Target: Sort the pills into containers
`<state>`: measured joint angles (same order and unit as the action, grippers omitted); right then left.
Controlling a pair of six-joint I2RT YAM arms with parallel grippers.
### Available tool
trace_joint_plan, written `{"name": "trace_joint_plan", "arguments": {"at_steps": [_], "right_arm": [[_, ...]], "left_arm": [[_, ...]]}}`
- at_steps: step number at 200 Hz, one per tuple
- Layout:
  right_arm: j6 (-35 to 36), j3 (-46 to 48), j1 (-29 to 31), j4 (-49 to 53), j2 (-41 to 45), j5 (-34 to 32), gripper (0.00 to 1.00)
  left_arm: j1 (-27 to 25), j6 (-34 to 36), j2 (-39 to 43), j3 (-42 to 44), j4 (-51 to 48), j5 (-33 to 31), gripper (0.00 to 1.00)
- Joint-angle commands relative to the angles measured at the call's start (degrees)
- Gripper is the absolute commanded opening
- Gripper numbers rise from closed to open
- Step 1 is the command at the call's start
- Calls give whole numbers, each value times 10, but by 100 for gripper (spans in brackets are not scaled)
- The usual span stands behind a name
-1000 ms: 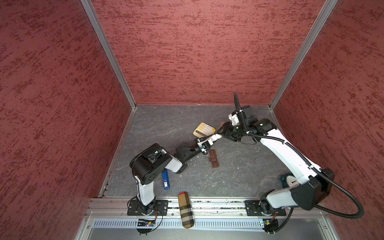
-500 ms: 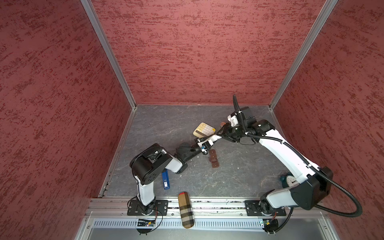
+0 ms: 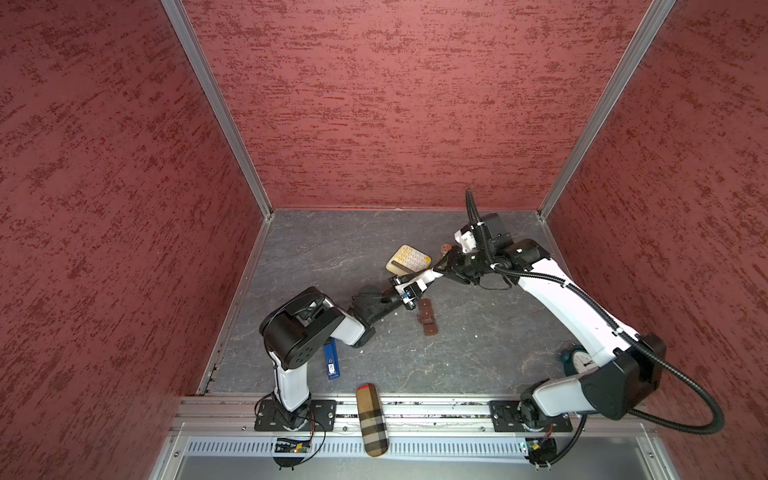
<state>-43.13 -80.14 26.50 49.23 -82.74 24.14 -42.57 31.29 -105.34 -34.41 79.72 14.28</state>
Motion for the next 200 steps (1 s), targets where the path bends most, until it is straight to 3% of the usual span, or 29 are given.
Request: {"name": "trace_joint_plan", "arguments": {"at_steps": [1, 62, 114, 175, 200], "right_arm": [[32, -7, -3, 14, -2, 9, 27], [215, -28, -2, 58, -2, 23, 27], [373, 12, -3, 30, 52, 42, 29], [439, 10, -29, 33, 91, 135, 32], [443, 9, -41, 40, 101, 118, 33]], "left_arm": [[-5, -12, 9, 1, 11, 18, 0], [-8, -15, 46, 11, -45, 65, 0], [-7, -26, 63, 19, -94, 105, 0], [-7, -31, 72, 37, -114, 106, 0], [-7, -33, 76, 43, -114, 102, 0]]}}
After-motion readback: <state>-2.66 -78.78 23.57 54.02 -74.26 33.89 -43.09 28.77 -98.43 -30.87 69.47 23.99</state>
